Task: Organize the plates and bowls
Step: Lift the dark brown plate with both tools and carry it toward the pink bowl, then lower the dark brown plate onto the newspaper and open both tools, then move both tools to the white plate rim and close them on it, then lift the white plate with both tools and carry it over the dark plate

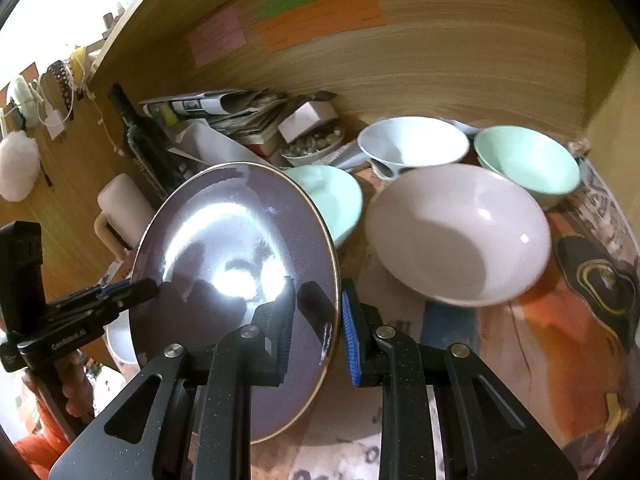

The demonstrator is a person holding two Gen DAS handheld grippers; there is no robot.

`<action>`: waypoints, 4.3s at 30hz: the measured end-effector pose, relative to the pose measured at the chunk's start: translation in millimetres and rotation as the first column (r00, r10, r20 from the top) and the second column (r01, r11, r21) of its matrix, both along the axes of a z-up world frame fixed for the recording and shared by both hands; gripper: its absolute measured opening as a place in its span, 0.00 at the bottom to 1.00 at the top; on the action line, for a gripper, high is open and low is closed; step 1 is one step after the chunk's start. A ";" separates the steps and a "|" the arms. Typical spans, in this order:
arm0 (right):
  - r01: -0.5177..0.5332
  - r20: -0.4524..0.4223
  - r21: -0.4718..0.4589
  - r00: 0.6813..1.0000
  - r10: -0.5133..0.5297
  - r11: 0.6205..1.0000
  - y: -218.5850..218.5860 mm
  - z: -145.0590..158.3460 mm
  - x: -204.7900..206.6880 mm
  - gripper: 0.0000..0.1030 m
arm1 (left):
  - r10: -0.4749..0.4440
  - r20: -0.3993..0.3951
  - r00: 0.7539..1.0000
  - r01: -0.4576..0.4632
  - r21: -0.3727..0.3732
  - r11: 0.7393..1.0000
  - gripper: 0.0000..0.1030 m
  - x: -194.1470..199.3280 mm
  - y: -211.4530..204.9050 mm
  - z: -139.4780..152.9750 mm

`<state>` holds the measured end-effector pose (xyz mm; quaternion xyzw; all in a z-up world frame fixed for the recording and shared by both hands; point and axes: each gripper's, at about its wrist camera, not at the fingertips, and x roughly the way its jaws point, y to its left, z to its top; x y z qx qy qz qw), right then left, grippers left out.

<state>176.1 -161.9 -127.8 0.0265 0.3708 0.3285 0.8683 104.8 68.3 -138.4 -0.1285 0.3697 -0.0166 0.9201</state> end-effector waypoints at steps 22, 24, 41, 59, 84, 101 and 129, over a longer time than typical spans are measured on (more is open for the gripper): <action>0.034 -0.122 -0.023 0.992 -0.036 0.999 -39.4 -46.5 -12.6 0.20 | -0.036 -0.091 0.995 0.037 0.010 0.999 0.22 -10.1 -40.2 -28.7; 0.035 -0.128 -0.023 0.991 -0.037 0.999 -40.9 -48.4 -12.5 0.20 | -0.038 -0.097 0.995 0.040 0.016 0.999 0.22 -10.1 -41.9 -31.2; 0.113 -0.157 -0.036 0.981 -0.117 0.993 -58.7 -59.0 -9.9 0.20 | -0.085 -0.146 0.986 0.088 0.008 0.996 0.23 6.5 -61.2 -45.5; 0.163 -0.095 -0.077 0.981 -0.170 0.984 -56.4 -58.6 -14.2 0.22 | -0.107 -0.128 0.986 0.107 -0.001 0.994 0.23 17.2 -63.7 -49.4; 0.123 0.134 0.025 0.983 -0.125 0.992 -23.6 11.4 -53.8 0.57 | 0.051 0.113 0.992 -0.059 0.075 0.995 0.68 -59.1 2.7 21.4; -0.082 0.118 -0.021 0.989 0.084 0.996 77.8 12.9 -47.5 0.64 | 0.200 0.073 0.977 -0.207 0.116 0.971 0.84 -91.5 89.4 3.1; -0.241 -0.195 -0.224 0.960 0.199 0.944 170.9 -56.9 9.1 0.28 | 0.170 -0.073 0.983 -0.174 -0.059 0.983 0.31 -77.6 154.4 -49.9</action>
